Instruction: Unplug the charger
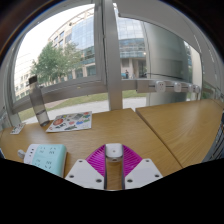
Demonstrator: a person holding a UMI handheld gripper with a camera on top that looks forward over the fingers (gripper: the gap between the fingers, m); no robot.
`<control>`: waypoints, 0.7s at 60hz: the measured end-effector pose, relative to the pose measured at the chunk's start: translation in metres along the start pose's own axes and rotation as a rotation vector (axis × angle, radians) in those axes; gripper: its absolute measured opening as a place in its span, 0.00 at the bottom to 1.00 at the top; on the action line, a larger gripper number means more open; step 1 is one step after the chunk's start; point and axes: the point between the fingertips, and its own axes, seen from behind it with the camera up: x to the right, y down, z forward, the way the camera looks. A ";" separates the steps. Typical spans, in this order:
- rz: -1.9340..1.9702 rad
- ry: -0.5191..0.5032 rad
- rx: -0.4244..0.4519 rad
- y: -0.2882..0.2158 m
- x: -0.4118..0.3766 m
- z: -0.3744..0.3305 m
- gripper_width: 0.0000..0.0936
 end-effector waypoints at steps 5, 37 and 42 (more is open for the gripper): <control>-0.016 0.012 0.028 0.000 0.001 -0.001 0.24; -0.019 0.084 0.225 -0.065 -0.085 -0.127 0.85; -0.004 0.057 0.231 -0.057 -0.123 -0.157 0.85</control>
